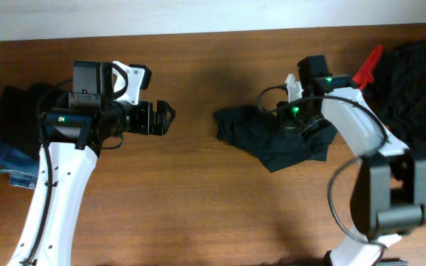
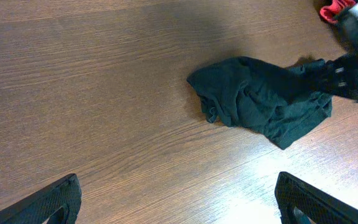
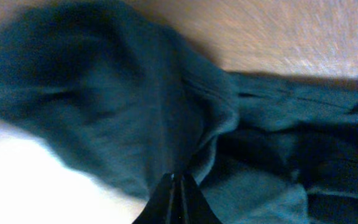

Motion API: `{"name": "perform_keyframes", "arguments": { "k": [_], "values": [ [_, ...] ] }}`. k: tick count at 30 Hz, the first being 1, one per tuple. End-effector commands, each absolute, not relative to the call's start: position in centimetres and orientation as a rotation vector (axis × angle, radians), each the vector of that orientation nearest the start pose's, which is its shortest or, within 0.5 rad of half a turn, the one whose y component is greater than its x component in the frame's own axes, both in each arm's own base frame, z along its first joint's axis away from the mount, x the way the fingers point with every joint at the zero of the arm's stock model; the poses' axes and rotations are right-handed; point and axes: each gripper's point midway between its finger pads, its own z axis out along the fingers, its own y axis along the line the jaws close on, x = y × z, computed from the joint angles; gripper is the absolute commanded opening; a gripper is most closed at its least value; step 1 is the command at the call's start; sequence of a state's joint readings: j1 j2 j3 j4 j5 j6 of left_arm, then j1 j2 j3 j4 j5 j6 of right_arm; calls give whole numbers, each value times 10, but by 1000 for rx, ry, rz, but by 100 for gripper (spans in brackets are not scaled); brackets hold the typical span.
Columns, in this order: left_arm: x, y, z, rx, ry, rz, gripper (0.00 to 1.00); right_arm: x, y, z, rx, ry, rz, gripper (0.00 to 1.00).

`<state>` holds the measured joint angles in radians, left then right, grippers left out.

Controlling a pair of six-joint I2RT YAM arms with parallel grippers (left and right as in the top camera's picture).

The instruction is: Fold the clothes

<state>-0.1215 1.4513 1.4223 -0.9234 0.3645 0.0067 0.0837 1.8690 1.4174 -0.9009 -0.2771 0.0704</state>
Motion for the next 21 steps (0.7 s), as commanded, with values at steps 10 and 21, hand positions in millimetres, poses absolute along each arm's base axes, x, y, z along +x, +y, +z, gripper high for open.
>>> {"name": "perform_keyframes", "arguments": {
  "k": [10,21],
  "values": [
    [367,-109,244,342,2450,-511,99,356,188,292,-688,2179,742,4],
    [367,-109,243,340,2456,-508,99,340,223,283,-795,2185,652,4]
  ]
}}
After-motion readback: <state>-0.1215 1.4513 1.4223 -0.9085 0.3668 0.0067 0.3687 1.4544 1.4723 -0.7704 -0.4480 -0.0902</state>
